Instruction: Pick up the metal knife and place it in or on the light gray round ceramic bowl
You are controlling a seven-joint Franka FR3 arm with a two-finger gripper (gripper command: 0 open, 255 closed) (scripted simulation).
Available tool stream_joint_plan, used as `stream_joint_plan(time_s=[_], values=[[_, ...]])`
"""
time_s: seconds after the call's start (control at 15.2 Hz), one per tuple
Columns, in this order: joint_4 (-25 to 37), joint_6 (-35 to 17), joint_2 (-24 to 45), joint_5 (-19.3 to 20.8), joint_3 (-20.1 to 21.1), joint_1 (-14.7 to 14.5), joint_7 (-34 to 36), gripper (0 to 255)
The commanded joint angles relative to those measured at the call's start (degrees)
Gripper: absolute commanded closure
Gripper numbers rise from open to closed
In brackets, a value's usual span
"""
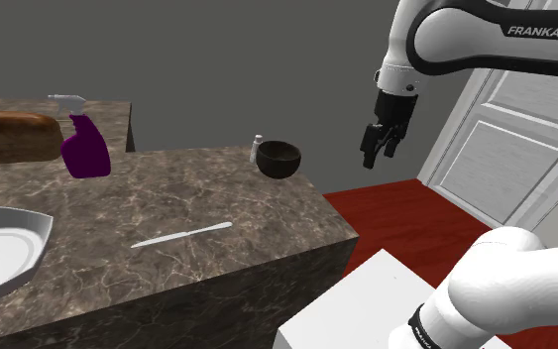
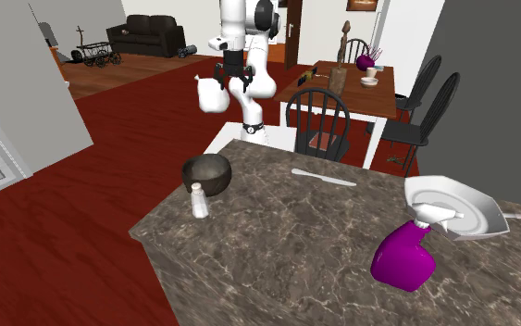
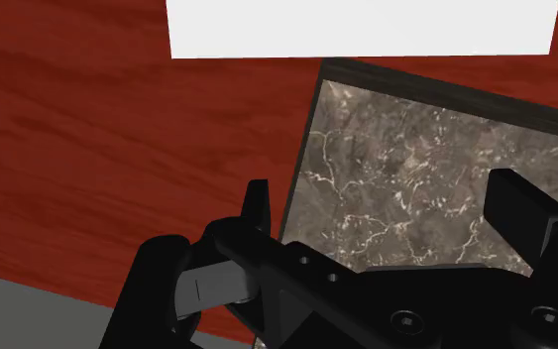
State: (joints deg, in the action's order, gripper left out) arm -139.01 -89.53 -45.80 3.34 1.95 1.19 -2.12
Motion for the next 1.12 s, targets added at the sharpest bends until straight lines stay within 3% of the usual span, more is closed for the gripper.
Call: stream_joint_plan(time_s=[0.0,0.53,1.06], values=[[0.0,0.0,0.0,0.0,0.0,0.0,0.0,0],[7.5,-8.0,17.8,-0.9,2.0,-4.9,-7.2,0],[17.6,-12.2,34.3,-1.1,5.1,-9.1,-13.8,0]])
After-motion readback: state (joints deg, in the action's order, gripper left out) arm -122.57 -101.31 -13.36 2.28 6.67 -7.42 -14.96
